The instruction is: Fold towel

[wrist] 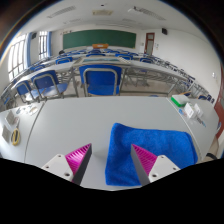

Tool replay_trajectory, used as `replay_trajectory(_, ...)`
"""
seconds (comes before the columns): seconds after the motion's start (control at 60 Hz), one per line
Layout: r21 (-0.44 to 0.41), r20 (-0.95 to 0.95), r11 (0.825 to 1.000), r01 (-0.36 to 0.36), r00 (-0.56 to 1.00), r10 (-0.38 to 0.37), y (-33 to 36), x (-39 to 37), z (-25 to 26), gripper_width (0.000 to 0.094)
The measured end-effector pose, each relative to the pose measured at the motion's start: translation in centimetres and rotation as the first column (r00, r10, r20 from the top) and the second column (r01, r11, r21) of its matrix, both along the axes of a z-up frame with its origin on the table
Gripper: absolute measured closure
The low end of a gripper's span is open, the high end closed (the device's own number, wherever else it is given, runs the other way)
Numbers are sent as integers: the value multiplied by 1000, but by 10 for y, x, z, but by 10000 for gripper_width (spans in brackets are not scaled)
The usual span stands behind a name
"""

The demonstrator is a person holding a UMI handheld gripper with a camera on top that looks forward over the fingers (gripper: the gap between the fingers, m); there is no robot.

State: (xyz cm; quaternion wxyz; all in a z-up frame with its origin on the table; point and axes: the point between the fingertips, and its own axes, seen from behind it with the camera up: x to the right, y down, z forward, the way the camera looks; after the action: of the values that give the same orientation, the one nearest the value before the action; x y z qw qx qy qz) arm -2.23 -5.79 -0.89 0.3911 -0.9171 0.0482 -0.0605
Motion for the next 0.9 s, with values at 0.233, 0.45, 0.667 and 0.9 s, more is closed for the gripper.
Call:
replay_trajectory(0.233, 28, 115, 998, -49, 992, 46, 18, 5, -6, 863)
replay_trajectory(0.45, 2, 130, 999, -38, 991, 38, 13, -1, -6, 901)
replay_trajectory(0.667, 7, -67, 993, -120, 991, 120, 8, -44, 25, 904)
replay_trajectory(0.9, 138, -253, 972, -189, 942, 219, 18, -90, 109, 905)
